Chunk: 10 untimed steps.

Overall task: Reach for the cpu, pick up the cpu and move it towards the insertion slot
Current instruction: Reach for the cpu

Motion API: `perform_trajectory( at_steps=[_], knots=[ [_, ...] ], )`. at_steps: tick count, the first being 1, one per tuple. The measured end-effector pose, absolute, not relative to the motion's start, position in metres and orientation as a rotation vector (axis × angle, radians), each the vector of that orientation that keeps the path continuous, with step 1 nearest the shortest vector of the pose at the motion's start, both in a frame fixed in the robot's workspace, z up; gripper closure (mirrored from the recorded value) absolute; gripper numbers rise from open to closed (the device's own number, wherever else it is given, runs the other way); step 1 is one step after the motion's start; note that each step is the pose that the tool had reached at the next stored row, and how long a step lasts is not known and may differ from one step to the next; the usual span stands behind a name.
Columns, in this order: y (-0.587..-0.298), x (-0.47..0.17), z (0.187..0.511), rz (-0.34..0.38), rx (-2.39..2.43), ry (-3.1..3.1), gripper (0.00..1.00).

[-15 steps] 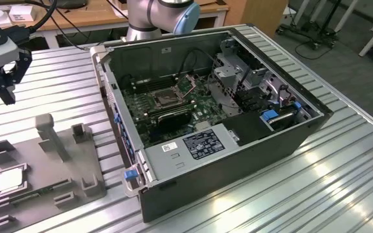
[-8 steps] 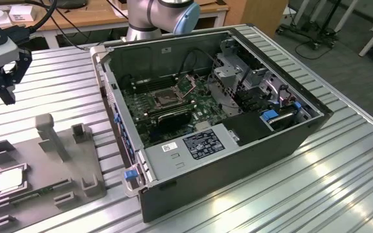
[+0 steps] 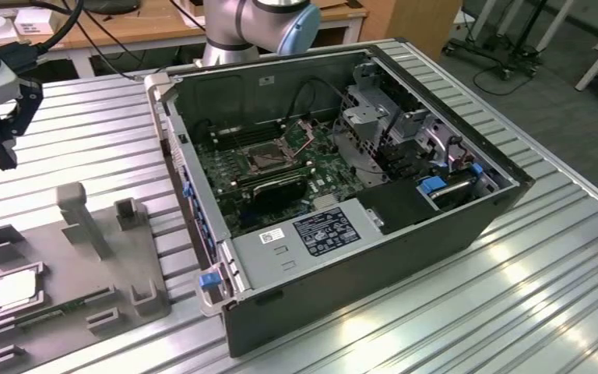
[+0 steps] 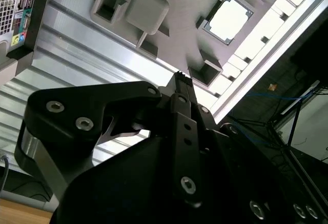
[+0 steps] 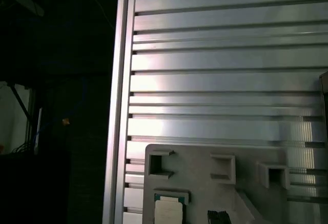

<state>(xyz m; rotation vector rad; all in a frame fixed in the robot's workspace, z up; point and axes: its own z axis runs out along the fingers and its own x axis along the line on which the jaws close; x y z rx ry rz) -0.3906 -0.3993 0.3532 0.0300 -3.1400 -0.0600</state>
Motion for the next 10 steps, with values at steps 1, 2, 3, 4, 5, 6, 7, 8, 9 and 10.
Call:
perform_trajectory(
  at_steps=[1, 2, 3, 4, 5, 6, 7, 8, 9, 10],
  knots=[
    [-0.3993, -0.3915, 0.3532, -0.060, 0.030, -3.140, 0.89],
    [-0.3994, -0.3918, 0.3531, -0.060, 0.030, -3.140, 0.89],
    [-0.3994, -0.3918, 0.3531, -0.060, 0.030, -3.140, 0.89],
    [-0.3994, -0.3918, 0.3531, -0.060, 0.030, -3.140, 0.89],
    [-0.3993, -0.3919, 0.3531, -0.060, 0.030, -3.140, 0.89],
    [-0.3993, -0.3919, 0.3532, -0.060, 0.030, -3.140, 0.89],
    [-0.3993, -0.3920, 0.3532, -0.060, 0.030, -3.140, 0.89],
    [-0.3993, -0.3925, 0.3530, -0.060, 0.030, -3.140, 0.89],
    [-0.3993, -0.3936, 0.3529, -0.060, 0.030, -3.140, 0.89],
    [-0.3994, -0.3950, 0.3526, -0.060, 0.030, -3.140, 0.89]
  ],
)
